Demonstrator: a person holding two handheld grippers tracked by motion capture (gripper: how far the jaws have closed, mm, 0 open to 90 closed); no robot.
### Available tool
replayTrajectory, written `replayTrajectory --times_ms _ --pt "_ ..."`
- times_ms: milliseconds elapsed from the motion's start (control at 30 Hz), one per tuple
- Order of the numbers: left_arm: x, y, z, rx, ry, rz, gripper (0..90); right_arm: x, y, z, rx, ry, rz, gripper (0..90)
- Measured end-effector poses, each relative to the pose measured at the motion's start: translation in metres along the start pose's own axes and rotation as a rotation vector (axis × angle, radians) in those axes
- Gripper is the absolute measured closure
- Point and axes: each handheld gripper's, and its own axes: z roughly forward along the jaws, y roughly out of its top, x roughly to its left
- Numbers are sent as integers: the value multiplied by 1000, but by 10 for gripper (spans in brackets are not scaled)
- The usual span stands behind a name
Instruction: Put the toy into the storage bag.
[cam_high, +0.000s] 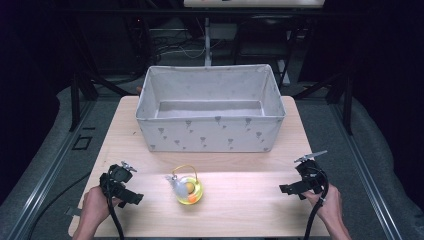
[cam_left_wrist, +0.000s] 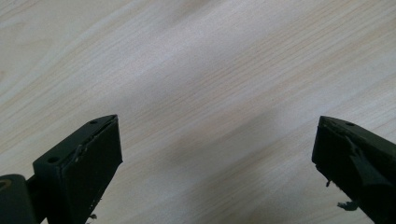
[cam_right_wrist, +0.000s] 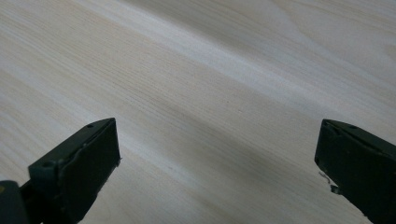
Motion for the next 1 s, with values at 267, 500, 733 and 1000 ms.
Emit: replayTrajectory --times_ms 267,500,733,1000 --pt "0 1 -5 -11 4 -11 30 0 0 0 0 2 -1 0" --pt "-5 2 -11 -16 -2 16 37 2 1 0 2 2 -4 0" --pt "-11 5 -17 -15 -38 40 25 4 1 0 -4 5 -18 0" --pt "-23 12 -32 -32 -95 78 24 7 2 -1 -8 18 -30 0"
